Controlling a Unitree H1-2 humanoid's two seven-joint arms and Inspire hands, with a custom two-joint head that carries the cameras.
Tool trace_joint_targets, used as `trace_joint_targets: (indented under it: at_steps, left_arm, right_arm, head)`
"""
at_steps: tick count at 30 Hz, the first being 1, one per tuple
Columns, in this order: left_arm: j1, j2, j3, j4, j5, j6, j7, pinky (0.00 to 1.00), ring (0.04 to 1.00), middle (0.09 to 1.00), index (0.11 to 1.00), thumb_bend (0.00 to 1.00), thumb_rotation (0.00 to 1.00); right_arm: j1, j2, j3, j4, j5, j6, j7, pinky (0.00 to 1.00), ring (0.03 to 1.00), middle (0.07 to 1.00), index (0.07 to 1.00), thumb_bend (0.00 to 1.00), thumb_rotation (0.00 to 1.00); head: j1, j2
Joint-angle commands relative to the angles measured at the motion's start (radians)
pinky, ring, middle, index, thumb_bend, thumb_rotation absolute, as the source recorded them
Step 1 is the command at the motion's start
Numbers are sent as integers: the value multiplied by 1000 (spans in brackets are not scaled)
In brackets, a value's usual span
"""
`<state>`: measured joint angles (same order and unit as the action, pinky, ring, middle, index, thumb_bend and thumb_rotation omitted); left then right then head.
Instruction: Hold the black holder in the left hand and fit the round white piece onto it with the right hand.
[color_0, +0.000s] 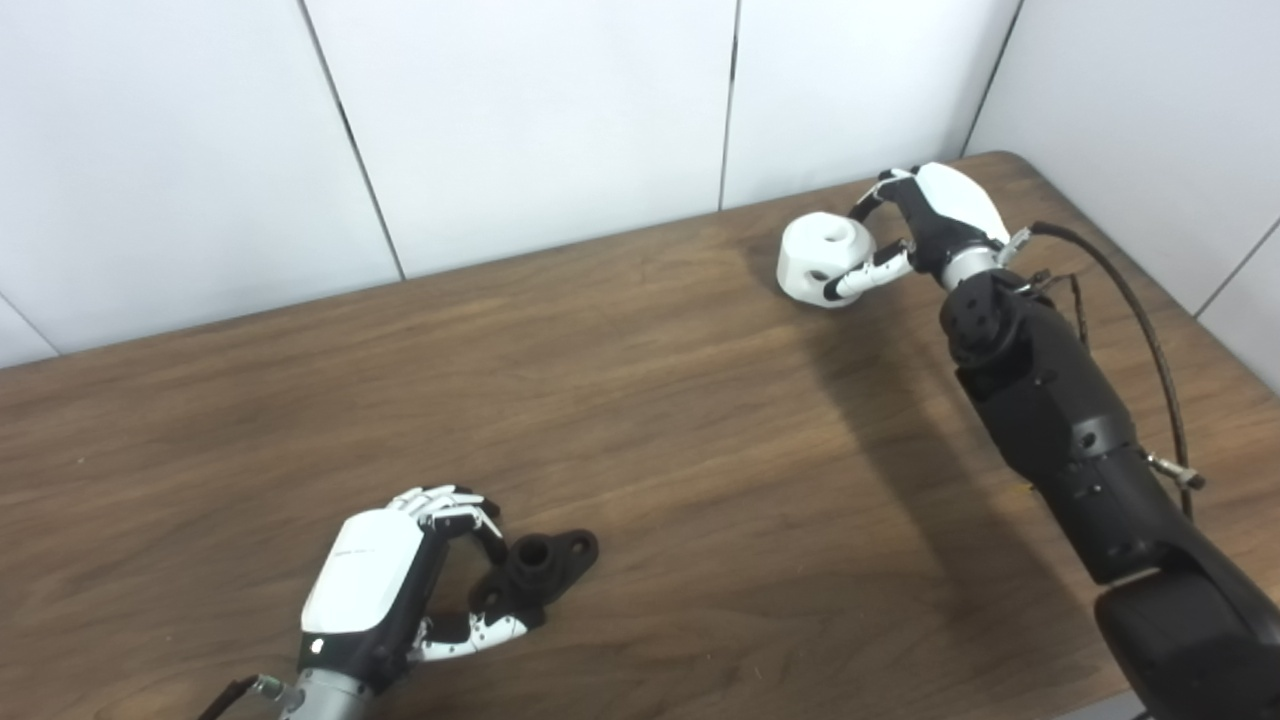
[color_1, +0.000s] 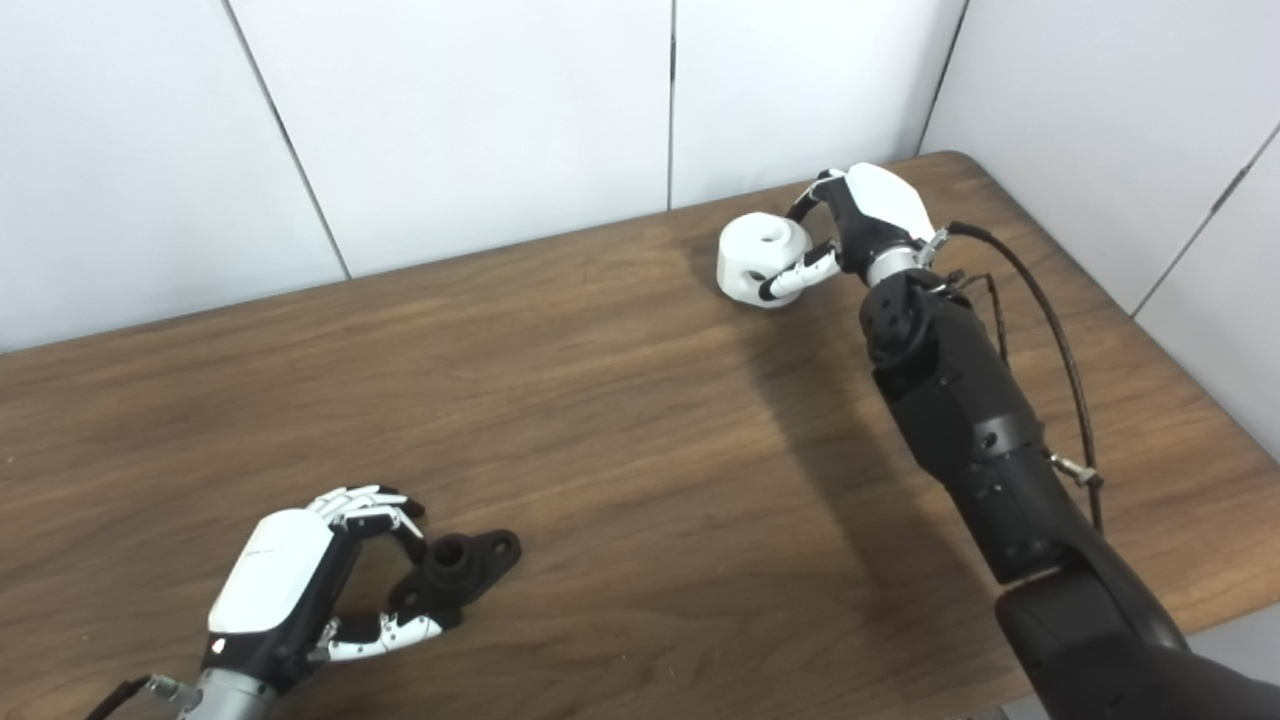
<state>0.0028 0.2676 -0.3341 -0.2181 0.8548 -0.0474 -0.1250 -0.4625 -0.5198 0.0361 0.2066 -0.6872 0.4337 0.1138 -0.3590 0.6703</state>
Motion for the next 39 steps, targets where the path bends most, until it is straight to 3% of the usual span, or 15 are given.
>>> trace_joint_targets:
  at_steps: [1,39]
  left_arm:
    - [0,4,4,0,13,11,-2,867,819,731,484,521,46]
    - [5,9,6,-6,11,8,-8,873,818,732,484,521,47]
  right_arm:
    - [-39,-45,-6,-18,2,-26,-33,1000,1000,918,623,904,221]
    - [-48,-38,20,4,20,-23,-40,1000,1000,920,656,899,264]
  head:
    - [0,0]
    - [-1,8]
